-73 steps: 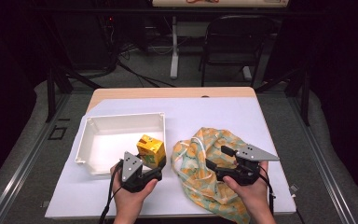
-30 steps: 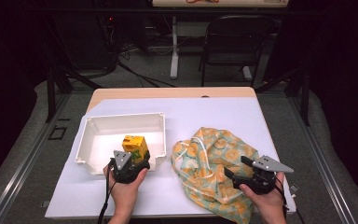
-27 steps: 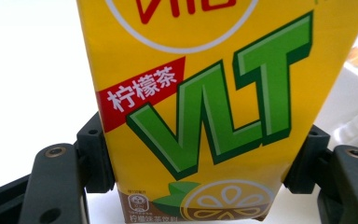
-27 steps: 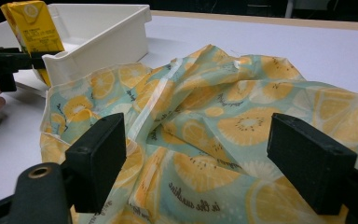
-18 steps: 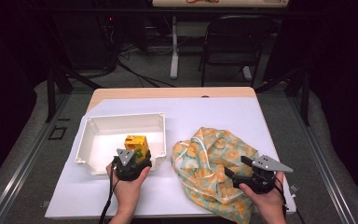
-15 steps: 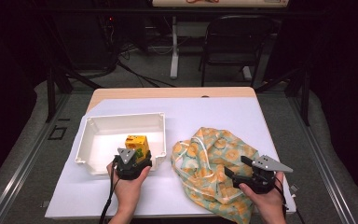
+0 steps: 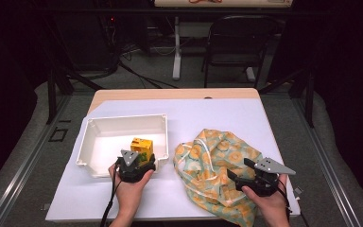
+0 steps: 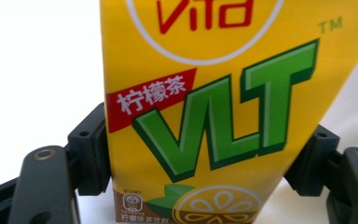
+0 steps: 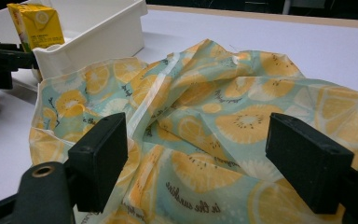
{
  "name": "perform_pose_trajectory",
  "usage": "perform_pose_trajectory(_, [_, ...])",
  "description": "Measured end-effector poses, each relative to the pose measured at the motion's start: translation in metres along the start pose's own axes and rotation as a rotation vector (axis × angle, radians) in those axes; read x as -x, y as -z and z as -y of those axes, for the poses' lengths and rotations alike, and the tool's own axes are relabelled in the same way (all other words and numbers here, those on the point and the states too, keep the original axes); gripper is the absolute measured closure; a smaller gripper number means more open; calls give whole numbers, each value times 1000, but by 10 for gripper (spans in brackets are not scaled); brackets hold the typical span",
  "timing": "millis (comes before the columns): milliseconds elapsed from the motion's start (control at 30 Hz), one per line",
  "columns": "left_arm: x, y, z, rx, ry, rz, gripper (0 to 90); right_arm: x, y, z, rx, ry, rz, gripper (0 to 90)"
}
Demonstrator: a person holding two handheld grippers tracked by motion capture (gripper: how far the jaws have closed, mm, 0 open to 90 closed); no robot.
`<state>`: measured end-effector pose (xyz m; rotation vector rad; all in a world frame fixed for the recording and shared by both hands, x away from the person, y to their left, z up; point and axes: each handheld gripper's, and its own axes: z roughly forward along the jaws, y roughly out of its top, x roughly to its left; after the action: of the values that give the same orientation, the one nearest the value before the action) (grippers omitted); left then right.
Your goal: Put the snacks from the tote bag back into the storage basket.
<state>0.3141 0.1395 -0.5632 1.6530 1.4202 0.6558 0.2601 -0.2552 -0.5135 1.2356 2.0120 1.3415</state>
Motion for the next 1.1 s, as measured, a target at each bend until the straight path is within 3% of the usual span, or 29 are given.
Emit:
perform_pose_trajectory(167, [-5, 7, 2, -52, -12, 54, 176, -1, 0, 0, 2, 1, 3, 198])
perform_pose_trajectory(233, [-7, 14, 2, -47, -11, 57, 153, -1, 0, 0, 5, 1, 3, 198])
perform_pose_trajectory(467, [-17, 42, 0, -80, 14, 83, 169, -1, 2, 1, 5, 9, 1, 195])
perform_pose_trajectory(567, [-24, 53, 3, -96, 30, 74, 251, -1, 2, 1, 9, 4, -1, 195])
perform_pose_trajectory(633, [-29, 58, 6, -97, 29, 67, 429, -1, 1, 1, 7, 5, 0, 195])
perform_pose_trajectory(733, [-34, 55, 7, -118, 60, 129, 706, -2, 0, 0, 2, 7, 2, 195])
perform_pose_trajectory(833, [-31, 48, 8, -136, 31, 180, 853, -3, -1, 0, 6, 5, 0, 195])
perform_pose_trajectory(1100, [-24, 34, 8, -139, -2, 191, 900, -2, -2, 1, -3, 9, 0, 195])
